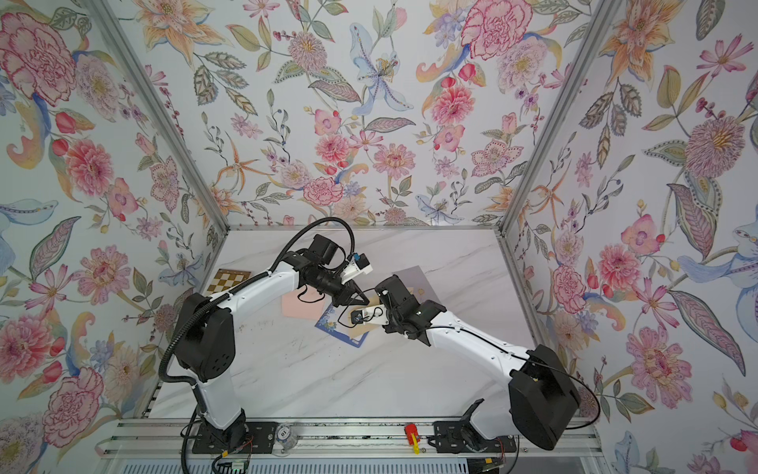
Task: Fold the letter paper in half and place it into the envelope
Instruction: Place the letter paper in the envelope, then place the envelope at the center of the board.
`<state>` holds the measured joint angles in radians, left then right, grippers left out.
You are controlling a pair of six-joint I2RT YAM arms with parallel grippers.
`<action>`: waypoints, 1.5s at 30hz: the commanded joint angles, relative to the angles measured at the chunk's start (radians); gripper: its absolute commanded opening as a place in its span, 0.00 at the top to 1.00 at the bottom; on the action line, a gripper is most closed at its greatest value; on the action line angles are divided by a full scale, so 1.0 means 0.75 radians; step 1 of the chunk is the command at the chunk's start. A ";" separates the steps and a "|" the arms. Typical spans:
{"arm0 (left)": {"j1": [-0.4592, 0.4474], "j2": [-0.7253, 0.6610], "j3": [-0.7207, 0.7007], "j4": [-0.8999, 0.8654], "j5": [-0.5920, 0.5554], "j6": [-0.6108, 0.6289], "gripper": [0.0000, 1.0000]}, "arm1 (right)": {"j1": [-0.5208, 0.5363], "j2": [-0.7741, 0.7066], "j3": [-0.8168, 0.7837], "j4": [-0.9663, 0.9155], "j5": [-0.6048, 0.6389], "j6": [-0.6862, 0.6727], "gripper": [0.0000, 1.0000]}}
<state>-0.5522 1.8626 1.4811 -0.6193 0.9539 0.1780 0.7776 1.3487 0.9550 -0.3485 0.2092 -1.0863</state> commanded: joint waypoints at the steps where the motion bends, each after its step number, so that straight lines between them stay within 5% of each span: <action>1: -0.013 -0.060 -0.053 0.091 -0.002 -0.052 1.00 | 0.002 -0.120 -0.029 -0.053 -0.131 0.094 0.51; 8: 0.001 -0.133 -0.227 0.378 0.066 -0.198 1.00 | -0.010 -0.409 -0.047 -0.086 -0.422 0.400 0.41; 15: 0.043 -0.149 -0.451 0.738 0.054 -0.437 1.00 | -0.069 -0.507 -0.172 0.094 -0.520 0.951 0.33; 23: 0.099 -0.121 -0.581 0.902 -0.074 -0.538 1.00 | -0.218 -0.308 -0.212 0.159 -0.714 1.258 0.38; 42: 0.139 0.040 -0.525 0.819 -0.202 -0.478 1.00 | -0.331 0.334 -0.194 0.458 -0.565 1.742 0.72; 45: 0.143 0.044 -0.531 0.820 -0.222 -0.478 0.84 | -0.342 0.394 -0.179 0.466 -0.547 1.765 0.74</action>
<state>-0.4561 1.8816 1.0618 0.0162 0.8127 -0.1963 0.5289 1.6154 0.7929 -0.0338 -0.2344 0.1879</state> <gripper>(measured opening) 0.136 0.264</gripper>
